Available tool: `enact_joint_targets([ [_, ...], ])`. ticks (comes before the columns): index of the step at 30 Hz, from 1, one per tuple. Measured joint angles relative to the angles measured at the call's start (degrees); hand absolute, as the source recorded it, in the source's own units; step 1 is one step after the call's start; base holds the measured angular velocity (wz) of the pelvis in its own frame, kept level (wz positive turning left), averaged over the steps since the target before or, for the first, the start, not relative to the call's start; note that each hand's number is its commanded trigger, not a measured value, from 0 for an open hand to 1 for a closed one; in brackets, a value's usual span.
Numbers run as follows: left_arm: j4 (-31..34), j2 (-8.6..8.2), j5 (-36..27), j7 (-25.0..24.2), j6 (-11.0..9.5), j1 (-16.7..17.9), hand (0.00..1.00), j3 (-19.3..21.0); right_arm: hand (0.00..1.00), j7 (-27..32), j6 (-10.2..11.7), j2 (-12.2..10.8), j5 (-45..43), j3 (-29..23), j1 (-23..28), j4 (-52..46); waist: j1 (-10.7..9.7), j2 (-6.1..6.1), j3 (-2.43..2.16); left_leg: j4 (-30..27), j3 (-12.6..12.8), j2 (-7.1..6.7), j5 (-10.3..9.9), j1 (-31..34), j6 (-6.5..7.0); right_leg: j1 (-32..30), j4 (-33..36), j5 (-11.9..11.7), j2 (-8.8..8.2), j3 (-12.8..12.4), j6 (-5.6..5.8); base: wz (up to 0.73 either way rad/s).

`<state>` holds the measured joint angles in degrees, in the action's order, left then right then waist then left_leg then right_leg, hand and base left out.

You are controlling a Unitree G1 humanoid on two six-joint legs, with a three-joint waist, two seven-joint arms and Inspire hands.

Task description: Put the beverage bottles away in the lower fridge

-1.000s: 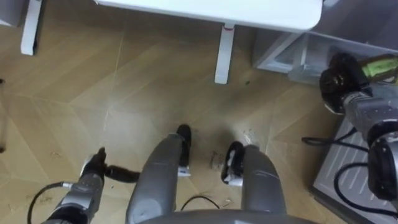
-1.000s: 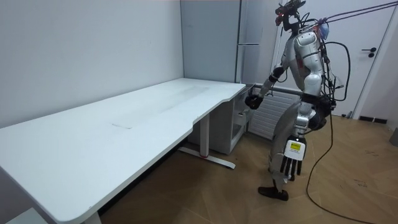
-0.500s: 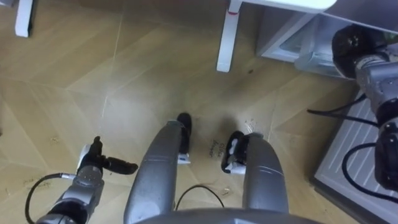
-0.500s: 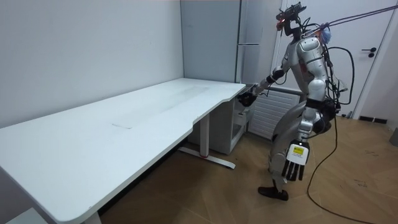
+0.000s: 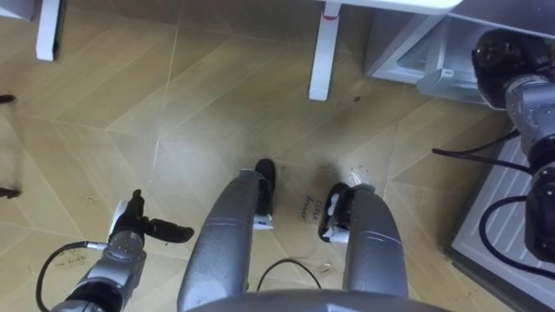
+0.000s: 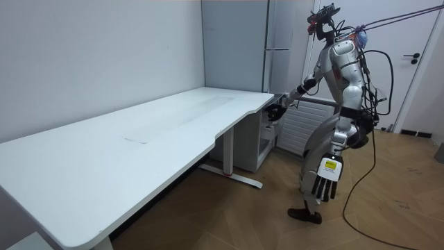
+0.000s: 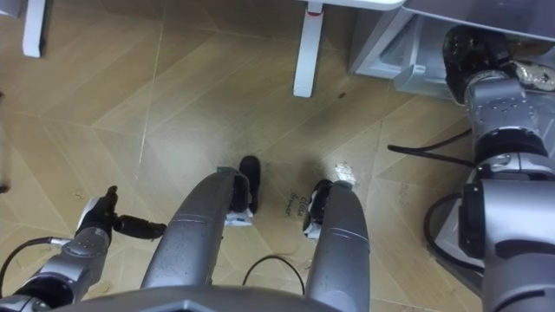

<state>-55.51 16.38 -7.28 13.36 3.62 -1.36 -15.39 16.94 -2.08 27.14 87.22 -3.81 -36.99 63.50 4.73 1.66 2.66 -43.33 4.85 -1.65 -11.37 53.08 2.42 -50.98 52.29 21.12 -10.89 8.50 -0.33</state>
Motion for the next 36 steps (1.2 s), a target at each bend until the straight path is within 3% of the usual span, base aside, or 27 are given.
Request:
enact_joint_targets([
  [14, 0.37, 0.0, 0.05, 1.36, 0.1, 1.8, 0.0, 0.04, 0.0, 0.69, 1.25, 1.38, 0.14, -0.8, 0.12, 0.51, 0.21, -0.11, 0.03, 0.15, -0.34, 0.08, -0.03, -1.5, 0.05, 2.08, -0.86, -0.06, 0.11, 0.6, 0.13, 0.0],
  [25, 0.41, 0.01, 0.14, 1.17, -0.17, 2.01, 0.0, -0.1, 0.0, -1.93, 1.17, 1.37, -2.55, 0.39, 1.32, 3.44, -0.31, -0.68, -0.17, 3.85, -0.26, -0.2, 0.41, -5.94, 0.07, 6.57, -4.59, -0.67, 0.16, 1.05, 0.53, 0.01],
  [30, 0.41, 0.01, 0.04, 1.21, -2.02, 1.93, 0.0, -0.1, 0.0, -2.73, 1.08, 1.37, -2.65, 0.94, 2.19, 4.04, -0.59, -0.52, -0.08, 4.75, -0.17, -0.27, 0.39, -7.41, 0.09, 8.15, -5.63, -0.7, 0.07, 1.19, 0.67, 0.0],
  [36, 0.37, 0.0, 0.1, 0.69, -2.44, 1.39, 0.0, -0.11, 0.0, -4.16, 0.72, 1.37, -3.76, 1.73, 2.6, 5.75, -0.56, -0.16, 0.14, 5.32, -0.31, -0.21, 0.39, -8.84, 0.09, 9.82, -6.47, -0.71, 0.05, 1.76, 0.67, 0.0],
])
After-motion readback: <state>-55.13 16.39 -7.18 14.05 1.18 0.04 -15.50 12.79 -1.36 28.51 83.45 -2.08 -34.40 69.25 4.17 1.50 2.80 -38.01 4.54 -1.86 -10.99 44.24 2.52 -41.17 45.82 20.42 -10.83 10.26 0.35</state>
